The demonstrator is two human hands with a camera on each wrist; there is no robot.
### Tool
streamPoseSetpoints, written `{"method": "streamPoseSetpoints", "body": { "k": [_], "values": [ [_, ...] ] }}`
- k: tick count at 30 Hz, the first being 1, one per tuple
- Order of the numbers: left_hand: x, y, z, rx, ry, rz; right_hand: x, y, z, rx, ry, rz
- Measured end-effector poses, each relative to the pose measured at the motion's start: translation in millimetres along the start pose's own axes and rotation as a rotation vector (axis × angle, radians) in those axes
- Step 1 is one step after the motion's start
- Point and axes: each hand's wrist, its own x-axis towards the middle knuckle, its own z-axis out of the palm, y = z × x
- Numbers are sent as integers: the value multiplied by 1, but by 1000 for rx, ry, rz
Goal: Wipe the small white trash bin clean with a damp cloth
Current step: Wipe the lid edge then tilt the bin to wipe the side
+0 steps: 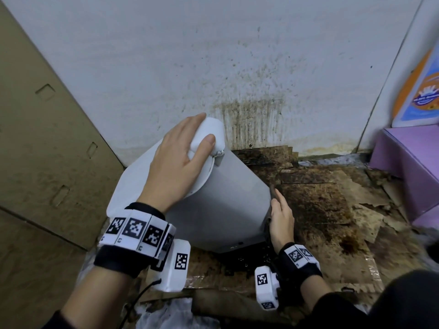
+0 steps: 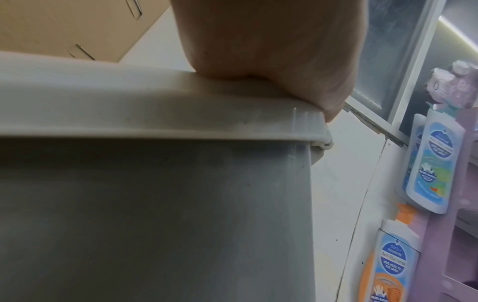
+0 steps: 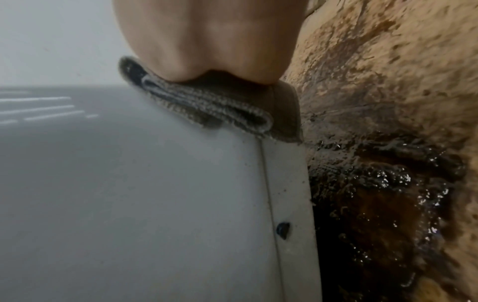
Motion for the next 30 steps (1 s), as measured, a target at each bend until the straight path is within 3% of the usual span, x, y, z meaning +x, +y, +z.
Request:
{"method": "streamPoseSetpoints", "body": {
  "k": [6,10,17,21,27,30],
  "values": [
    [2,-6,-4,1,15,-12,-13,-15,5,36,60,6],
    [4,-13,-8,-32,34,-30,-29,-45,16,135,56,-73],
    [0,-8,-3,-24,23,12,-57,-130,36,444,-224,-115],
    [1,-4,0,-5,13,16,-67,-173,37,385,-319,-245],
    [-2,19,7,-171,26,-76,-66,-186,25,246,-264,-367],
    [-3,29,15,-251,31,-44,-62,-184,14,213,-209,-395]
  ]
}}
